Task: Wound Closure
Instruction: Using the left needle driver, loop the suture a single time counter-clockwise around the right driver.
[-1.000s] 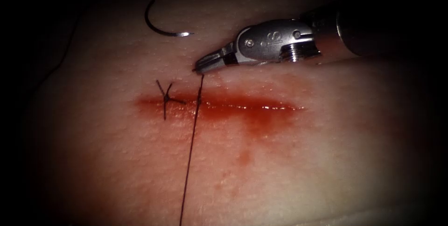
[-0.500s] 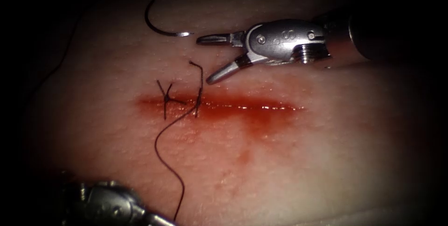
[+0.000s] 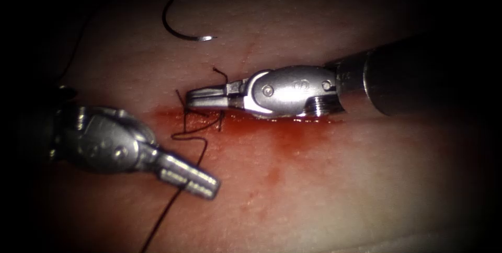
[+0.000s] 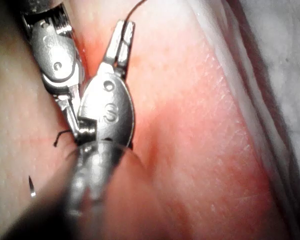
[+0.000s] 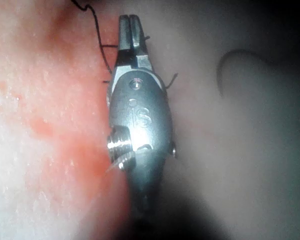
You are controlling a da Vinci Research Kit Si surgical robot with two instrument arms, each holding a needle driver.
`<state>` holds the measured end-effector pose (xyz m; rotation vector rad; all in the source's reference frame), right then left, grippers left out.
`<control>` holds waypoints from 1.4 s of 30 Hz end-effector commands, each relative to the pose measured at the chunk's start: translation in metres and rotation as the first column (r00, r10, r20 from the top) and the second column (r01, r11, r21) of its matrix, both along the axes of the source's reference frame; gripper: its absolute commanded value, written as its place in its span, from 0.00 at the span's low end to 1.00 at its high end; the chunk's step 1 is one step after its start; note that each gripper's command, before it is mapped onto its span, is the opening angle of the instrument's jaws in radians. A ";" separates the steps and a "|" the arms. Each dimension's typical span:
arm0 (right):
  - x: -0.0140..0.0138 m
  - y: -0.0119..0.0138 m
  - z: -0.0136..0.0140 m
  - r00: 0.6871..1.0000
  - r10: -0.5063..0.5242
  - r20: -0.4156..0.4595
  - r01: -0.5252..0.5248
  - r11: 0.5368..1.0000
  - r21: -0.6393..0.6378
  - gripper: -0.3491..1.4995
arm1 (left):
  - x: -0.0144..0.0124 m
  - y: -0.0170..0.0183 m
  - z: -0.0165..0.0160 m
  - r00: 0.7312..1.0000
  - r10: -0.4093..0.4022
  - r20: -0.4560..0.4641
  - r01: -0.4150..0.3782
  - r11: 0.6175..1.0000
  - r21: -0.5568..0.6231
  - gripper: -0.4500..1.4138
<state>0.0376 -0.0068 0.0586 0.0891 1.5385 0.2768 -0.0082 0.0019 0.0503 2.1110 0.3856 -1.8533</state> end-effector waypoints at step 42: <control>-0.0009 -0.0036 -0.0007 0.916 0.226 -0.332 -0.085 0.917 0.390 0.00 | 0.0043 0.0071 0.0184 0.993 -0.101 -0.062 0.097 0.994 -0.055 0.00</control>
